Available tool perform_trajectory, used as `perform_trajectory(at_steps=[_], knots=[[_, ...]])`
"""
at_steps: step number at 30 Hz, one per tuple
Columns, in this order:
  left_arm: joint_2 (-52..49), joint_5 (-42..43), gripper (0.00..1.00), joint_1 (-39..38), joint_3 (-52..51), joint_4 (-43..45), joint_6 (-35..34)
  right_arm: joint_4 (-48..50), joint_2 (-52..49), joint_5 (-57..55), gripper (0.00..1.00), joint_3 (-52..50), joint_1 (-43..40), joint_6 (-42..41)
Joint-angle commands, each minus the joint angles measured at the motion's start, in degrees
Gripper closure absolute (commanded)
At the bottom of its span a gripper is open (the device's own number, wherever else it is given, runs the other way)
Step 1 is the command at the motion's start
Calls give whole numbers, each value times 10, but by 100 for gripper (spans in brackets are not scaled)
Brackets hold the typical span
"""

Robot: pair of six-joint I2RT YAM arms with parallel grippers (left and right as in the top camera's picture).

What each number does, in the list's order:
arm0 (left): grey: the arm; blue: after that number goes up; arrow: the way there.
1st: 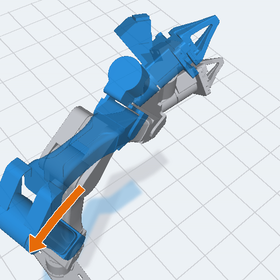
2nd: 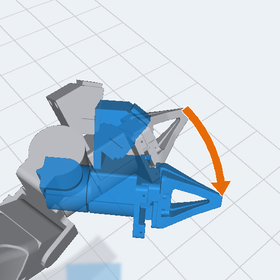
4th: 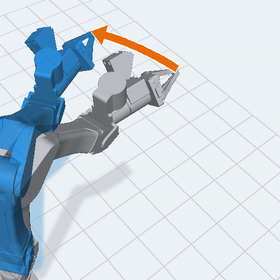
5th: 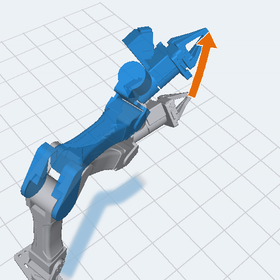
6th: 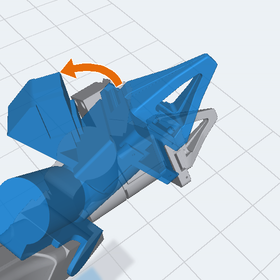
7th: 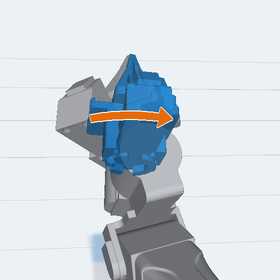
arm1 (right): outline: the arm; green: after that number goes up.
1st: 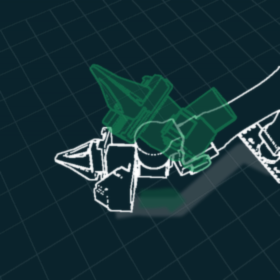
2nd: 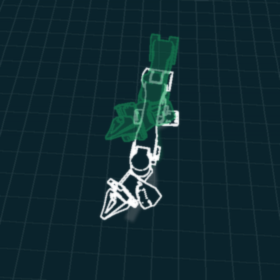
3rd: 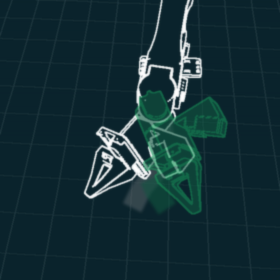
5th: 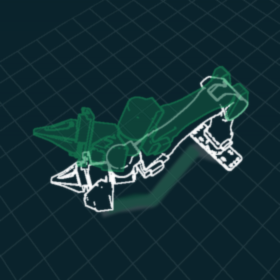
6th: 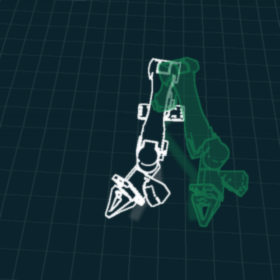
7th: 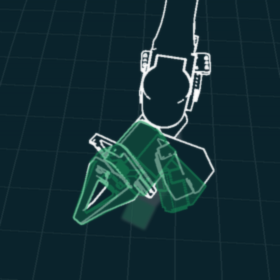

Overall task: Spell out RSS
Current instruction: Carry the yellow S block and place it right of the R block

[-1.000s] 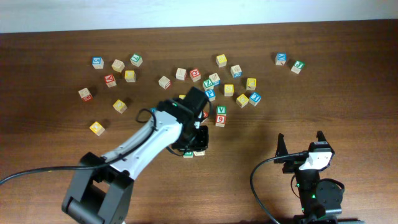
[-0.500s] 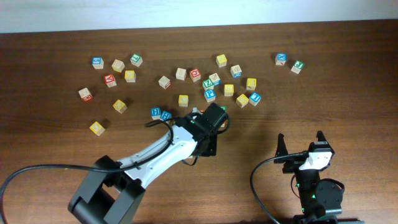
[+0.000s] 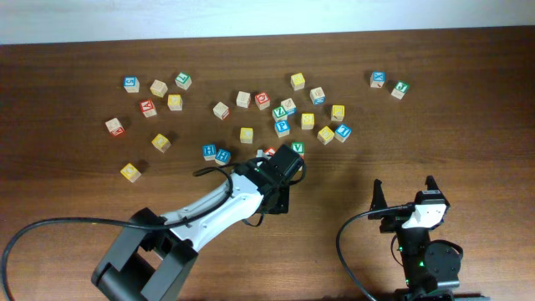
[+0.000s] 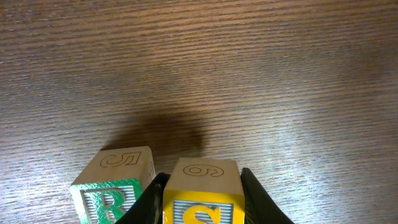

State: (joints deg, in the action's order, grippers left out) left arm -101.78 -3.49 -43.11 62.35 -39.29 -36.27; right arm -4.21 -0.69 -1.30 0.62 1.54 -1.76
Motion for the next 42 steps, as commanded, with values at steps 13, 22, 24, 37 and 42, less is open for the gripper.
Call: perform_trajectory(at_steps=[13, 22, 24, 37, 42], knots=[[1, -9, 77, -2, -19, 16, -2, -3, 4, -7, 2, -3, 2, -6], [1, -24, 74, -2, -23, 26, -2, -3, 4, -7, 2, -3, 2, -6], [1, -24, 73, -2, -23, 26, -2, -3, 4, -7, 2, -3, 2, -6], [1, -23, 82, -2, -23, 28, -2, -3, 4, -7, 2, -3, 2, -6], [1, -21, 78, -2, -23, 28, -7, -3, 4, -7, 2, -3, 2, -6]])
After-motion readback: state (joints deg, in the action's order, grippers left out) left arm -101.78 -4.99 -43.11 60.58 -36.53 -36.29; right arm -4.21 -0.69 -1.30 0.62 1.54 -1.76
